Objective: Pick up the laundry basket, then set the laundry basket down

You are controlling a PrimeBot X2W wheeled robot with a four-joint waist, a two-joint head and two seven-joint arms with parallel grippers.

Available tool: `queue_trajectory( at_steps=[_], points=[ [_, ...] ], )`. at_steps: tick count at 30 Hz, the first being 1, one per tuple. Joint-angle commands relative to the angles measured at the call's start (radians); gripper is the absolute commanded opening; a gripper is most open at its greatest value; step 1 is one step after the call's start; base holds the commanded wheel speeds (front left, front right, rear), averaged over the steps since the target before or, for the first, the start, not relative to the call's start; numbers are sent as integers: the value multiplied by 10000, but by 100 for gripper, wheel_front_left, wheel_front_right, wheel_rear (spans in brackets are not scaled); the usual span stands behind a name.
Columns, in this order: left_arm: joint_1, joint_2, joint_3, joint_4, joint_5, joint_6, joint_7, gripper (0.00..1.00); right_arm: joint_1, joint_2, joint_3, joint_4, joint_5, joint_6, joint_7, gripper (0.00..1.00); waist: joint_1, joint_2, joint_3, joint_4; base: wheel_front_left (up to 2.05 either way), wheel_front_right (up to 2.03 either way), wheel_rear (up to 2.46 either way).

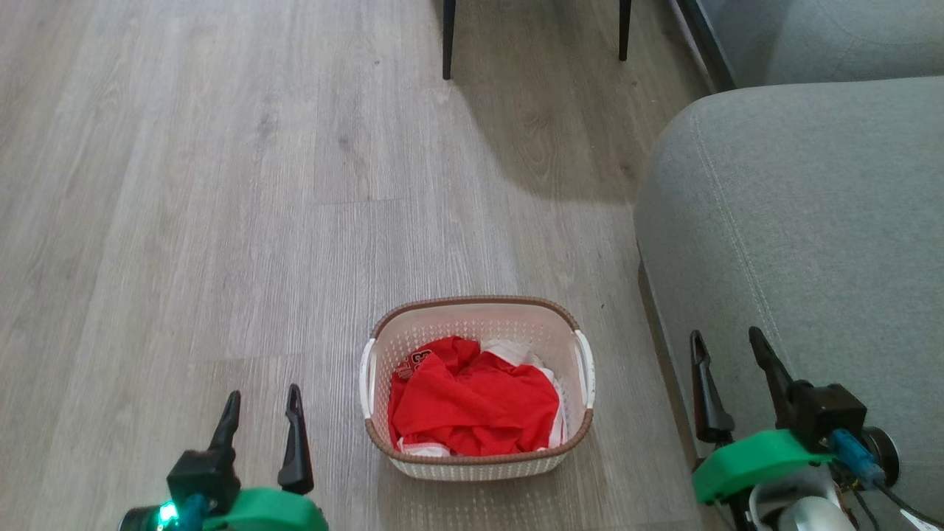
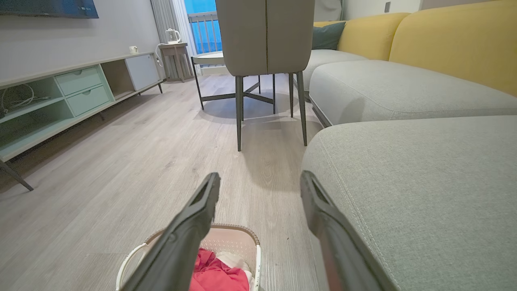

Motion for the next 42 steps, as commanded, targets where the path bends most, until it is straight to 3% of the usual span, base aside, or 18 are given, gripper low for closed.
queue_trajectory(
  at_steps=[1, 3, 4, 9, 42],
  points=[
    [-291, 7, 371, -329, 89, -24, -22, 100, -125, -53, 199, -272, -112, 12, 20, 100, 1, -1, -12, -9, 0, 0, 0],
    [-267, 7, 368, -277, 142, -13, -22, 100, -125, -53, 189, -264, -103, 12, 20, 100, 1, -1, -23, -24, 0, 0, 0],
    [2, 0, 5, 22, 76, -26, 1, 0, 3, 0, -4, 16, 1, 0, 0, 0, 1, -1, -25, -23, 0, 0, 0],
    [198, -7, -34, 760, 51, -35, 6, 0, 201, 38, 42, 780, 41, 0, -2, 0, 1, -3, -28, -26, 0, 0, 0],
    [-531, 145, 468, 837, -3903, -636, 828, 0, -202, -170, -273, 820, 3985, 3, 792, 0, 1, -2, 56, -22, 0, 0, 0]
  ],
)
